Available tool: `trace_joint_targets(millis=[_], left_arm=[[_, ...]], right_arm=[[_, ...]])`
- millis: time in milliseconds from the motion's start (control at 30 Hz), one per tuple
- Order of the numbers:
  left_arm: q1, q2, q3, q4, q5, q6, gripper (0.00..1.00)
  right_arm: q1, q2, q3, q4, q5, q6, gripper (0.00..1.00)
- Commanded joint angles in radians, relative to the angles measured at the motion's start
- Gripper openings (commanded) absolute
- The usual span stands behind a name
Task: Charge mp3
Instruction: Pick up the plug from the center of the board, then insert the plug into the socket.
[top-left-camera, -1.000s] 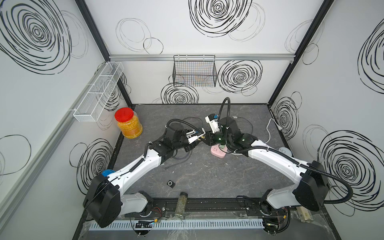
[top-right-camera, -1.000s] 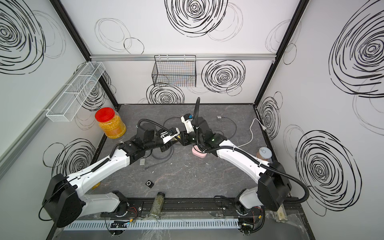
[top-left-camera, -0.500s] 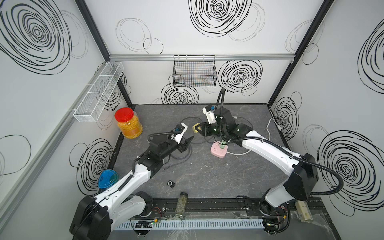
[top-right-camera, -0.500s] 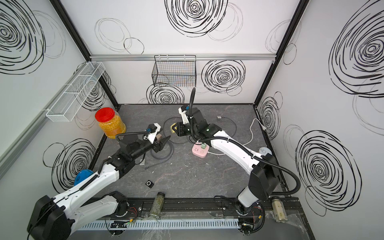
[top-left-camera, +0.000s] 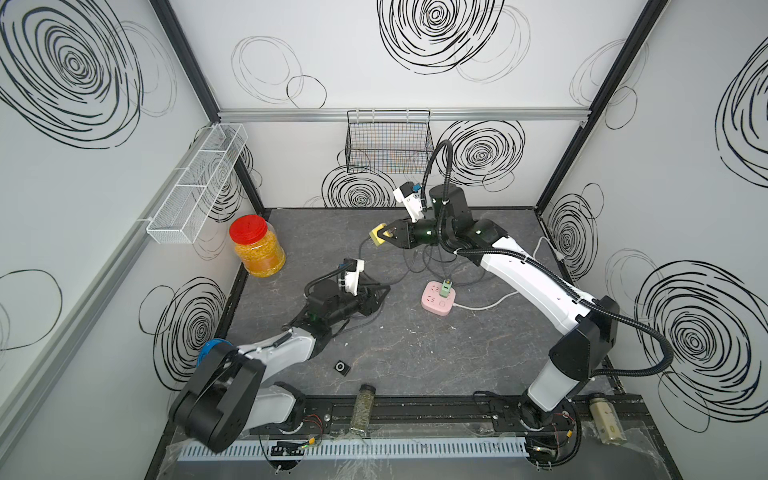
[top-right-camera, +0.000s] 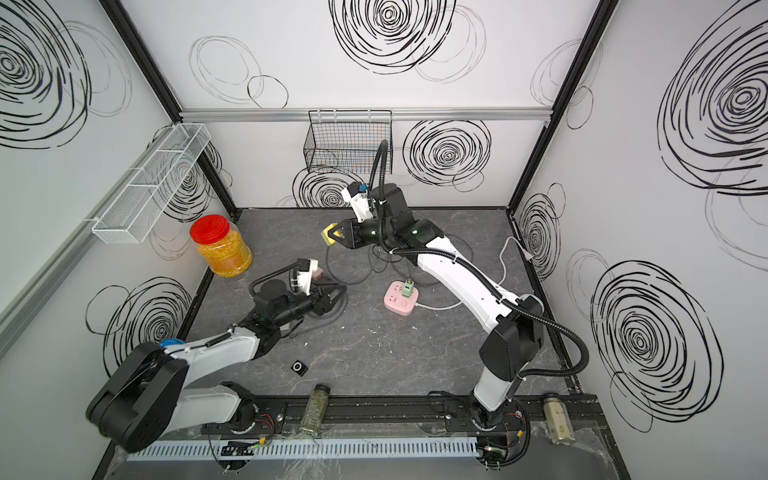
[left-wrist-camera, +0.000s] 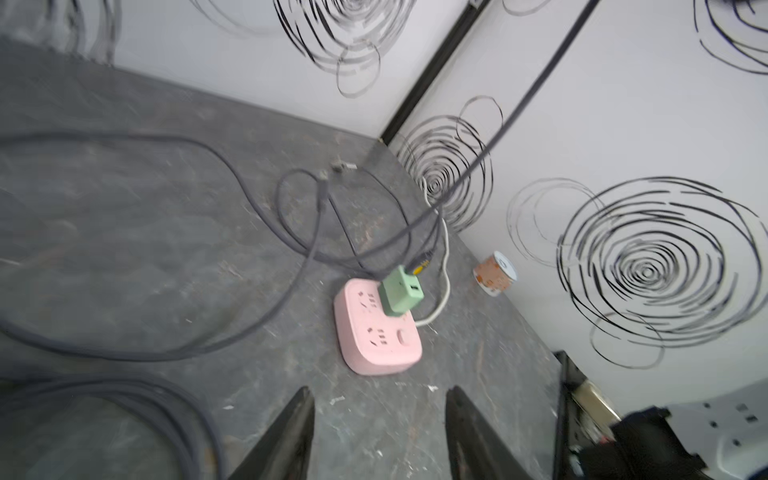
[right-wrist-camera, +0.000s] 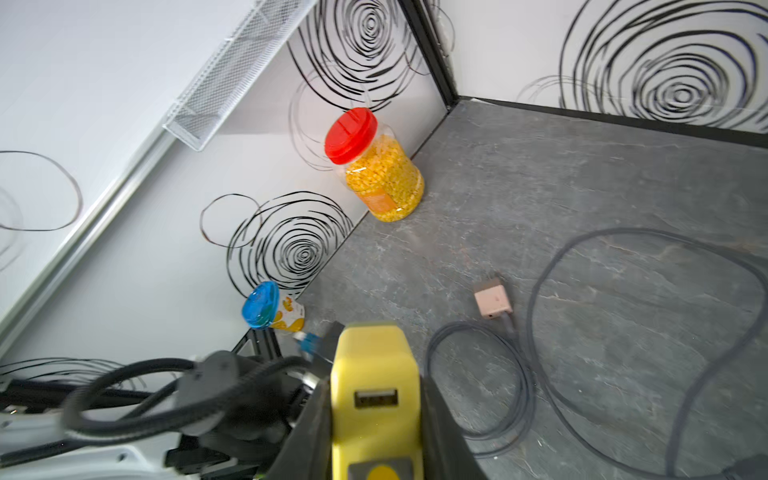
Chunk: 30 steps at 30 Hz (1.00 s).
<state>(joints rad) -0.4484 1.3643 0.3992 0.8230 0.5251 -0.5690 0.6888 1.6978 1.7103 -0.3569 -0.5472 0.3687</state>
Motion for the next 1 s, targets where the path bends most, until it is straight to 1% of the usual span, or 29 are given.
trace_joint_targets(millis=[0,100,167,233,333,400,633,733,833,967], left_arm=[[-0.071,0.13,0.074,0.271,0.124,-0.142,0.52],[-0.118,0.279,0.161,0.349,0.156,-0.214,0.51],[-0.132,0.361,0.215,0.402,0.167,-0.268,0.5],[-0.141,0.433,0.29,0.401,0.178,-0.299,0.5],[-0.137,0.523,0.399,0.322,0.174,-0.315,0.5],[-0.126,0.582,0.45,0.318,0.174,-0.341,0.5],[-0.11,0.794,0.614,0.433,0.185,-0.482,0.5],[-0.096,0.846,0.674,0.437,0.158,-0.508,0.49],[-0.056,0.871,0.719,0.413,0.111,-0.525,0.49],[0.007,0.89,0.785,0.415,0.077,-0.556,0.49]], right_arm=[[-0.011,0.022,0.047,0.076,-0.172,-0.007,0.0],[-0.012,0.033,0.054,0.081,-0.219,-0.018,0.0],[-0.01,0.042,0.057,0.073,-0.23,-0.028,0.0],[-0.006,0.054,0.058,0.065,-0.248,-0.035,0.0],[0.003,0.059,0.055,0.062,-0.272,-0.052,0.0],[0.009,0.056,0.054,0.06,-0.275,-0.062,0.0],[0.017,0.045,0.049,0.09,-0.3,-0.038,0.0],[0.021,0.038,0.048,0.09,-0.322,-0.032,0.0],[0.029,0.021,0.028,0.081,-0.352,-0.042,0.0],[0.039,-0.005,-0.03,0.008,-0.328,-0.081,0.0]])
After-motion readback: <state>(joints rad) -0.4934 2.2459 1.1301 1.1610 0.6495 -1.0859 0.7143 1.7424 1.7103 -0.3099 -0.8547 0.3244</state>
